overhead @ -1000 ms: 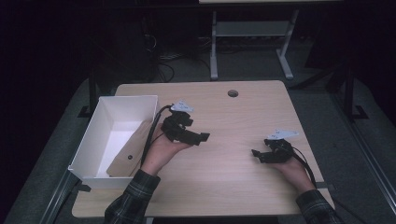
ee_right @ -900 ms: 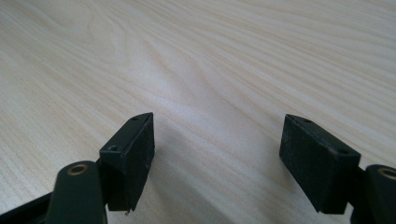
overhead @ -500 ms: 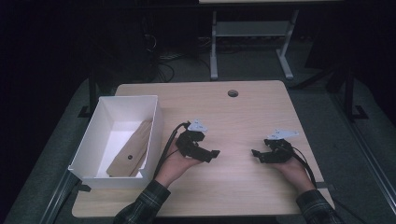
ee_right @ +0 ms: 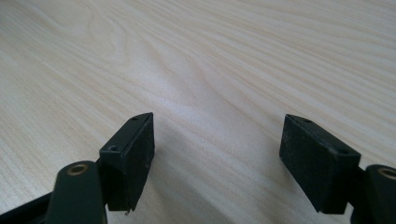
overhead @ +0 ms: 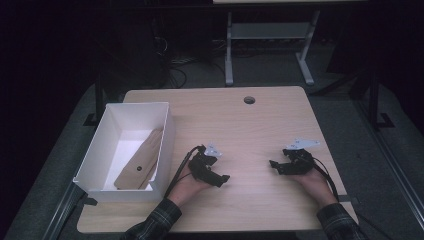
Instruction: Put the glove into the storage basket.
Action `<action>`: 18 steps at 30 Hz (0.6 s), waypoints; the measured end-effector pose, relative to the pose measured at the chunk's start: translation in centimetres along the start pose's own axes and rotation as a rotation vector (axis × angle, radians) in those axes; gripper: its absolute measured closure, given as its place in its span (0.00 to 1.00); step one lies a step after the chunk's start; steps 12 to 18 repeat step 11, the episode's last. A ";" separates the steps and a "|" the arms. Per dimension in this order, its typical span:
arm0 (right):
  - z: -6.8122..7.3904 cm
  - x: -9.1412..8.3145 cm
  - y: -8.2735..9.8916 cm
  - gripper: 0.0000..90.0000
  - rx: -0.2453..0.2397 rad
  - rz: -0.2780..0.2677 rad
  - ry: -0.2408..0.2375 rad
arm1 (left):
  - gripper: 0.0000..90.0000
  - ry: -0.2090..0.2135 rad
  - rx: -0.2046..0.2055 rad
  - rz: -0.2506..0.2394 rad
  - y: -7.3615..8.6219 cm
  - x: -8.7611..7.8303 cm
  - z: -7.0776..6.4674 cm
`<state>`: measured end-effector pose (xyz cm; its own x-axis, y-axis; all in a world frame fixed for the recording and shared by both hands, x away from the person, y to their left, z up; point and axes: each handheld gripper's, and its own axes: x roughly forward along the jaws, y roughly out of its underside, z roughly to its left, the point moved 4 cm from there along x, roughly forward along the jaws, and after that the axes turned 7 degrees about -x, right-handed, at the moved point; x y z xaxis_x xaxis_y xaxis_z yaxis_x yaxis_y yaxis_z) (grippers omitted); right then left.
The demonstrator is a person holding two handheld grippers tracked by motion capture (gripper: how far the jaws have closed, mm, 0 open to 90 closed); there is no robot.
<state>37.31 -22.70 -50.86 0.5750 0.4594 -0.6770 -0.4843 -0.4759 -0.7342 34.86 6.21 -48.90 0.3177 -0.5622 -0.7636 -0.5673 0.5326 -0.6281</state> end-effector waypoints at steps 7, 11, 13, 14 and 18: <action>0.0 0.0 0.0 0.29 0.000 0.000 0.000 | 0.15 -0.023 0.025 0.017 0.7 0.5 0.2; 0.0 0.0 0.0 0.29 0.000 0.000 -0.001 | 0.14 -0.036 0.063 -0.038 1.3 0.6 0.4; 0.0 0.0 0.0 0.29 0.000 0.000 -0.001 | 0.14 -0.036 0.063 -0.038 1.3 0.6 0.4; 0.0 0.0 0.0 0.29 0.000 0.000 -0.001 | 0.14 -0.036 0.063 -0.038 1.3 0.6 0.4; 0.0 0.0 0.0 0.29 0.000 0.000 -0.001 | 0.14 -0.036 0.063 -0.038 1.3 0.6 0.4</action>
